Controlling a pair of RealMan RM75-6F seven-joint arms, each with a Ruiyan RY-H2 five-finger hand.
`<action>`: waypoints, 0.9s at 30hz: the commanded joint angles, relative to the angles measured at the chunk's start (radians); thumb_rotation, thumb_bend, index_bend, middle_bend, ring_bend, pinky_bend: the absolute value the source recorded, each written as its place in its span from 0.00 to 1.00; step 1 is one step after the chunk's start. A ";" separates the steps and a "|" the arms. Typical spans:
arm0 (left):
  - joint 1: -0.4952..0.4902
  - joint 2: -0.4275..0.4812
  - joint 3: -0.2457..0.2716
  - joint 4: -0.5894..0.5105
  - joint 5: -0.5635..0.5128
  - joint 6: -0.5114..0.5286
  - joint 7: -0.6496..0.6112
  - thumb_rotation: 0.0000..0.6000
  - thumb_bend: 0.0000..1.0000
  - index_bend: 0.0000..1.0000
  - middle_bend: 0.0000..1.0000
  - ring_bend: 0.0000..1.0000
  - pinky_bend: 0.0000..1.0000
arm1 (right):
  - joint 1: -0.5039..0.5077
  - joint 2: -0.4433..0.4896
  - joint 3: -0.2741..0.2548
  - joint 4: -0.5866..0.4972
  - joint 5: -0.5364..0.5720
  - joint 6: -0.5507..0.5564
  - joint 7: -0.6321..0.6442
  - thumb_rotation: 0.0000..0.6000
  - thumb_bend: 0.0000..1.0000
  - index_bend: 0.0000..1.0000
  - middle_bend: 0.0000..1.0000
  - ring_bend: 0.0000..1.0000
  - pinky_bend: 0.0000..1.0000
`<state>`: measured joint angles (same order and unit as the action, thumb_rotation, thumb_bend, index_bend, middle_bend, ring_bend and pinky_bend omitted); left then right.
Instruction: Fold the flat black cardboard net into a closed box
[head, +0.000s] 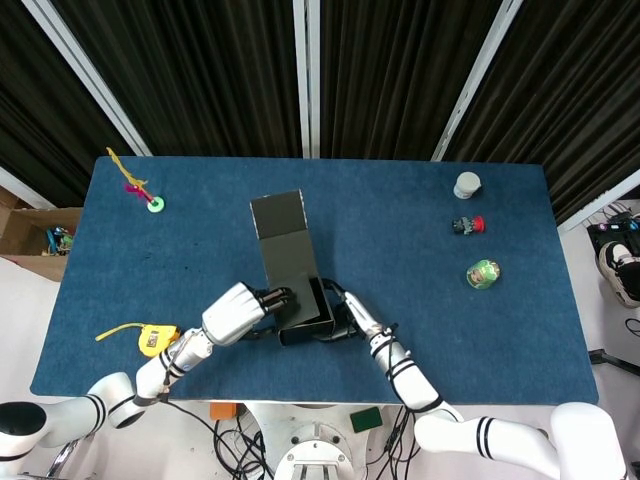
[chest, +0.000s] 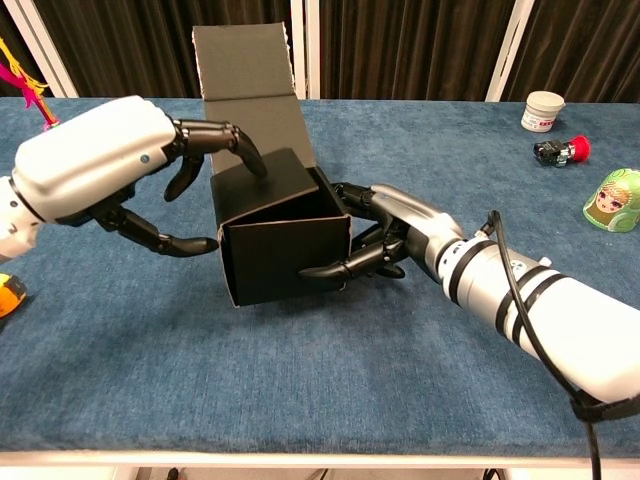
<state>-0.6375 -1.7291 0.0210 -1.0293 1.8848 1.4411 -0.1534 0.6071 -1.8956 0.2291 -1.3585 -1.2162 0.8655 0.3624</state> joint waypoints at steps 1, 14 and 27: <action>0.002 -0.015 0.014 0.023 -0.004 0.003 -0.019 1.00 0.16 0.33 0.33 0.69 1.00 | 0.000 -0.008 -0.005 0.023 -0.013 0.003 0.015 1.00 0.30 0.39 0.46 0.77 1.00; -0.012 -0.077 0.040 0.101 -0.002 0.008 -0.033 1.00 0.16 0.35 0.34 0.69 1.00 | 0.004 -0.035 -0.053 0.121 -0.121 0.039 0.072 1.00 0.30 0.39 0.45 0.77 1.00; -0.040 -0.065 0.060 0.090 0.001 -0.035 0.045 1.00 0.17 0.40 0.38 0.69 1.00 | 0.006 -0.032 -0.075 0.152 -0.166 0.055 0.112 1.00 0.30 0.39 0.44 0.77 1.00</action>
<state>-0.6746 -1.7959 0.0792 -0.9365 1.8867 1.4101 -0.1131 0.6133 -1.9280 0.1549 -1.2078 -1.3817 0.9199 0.4733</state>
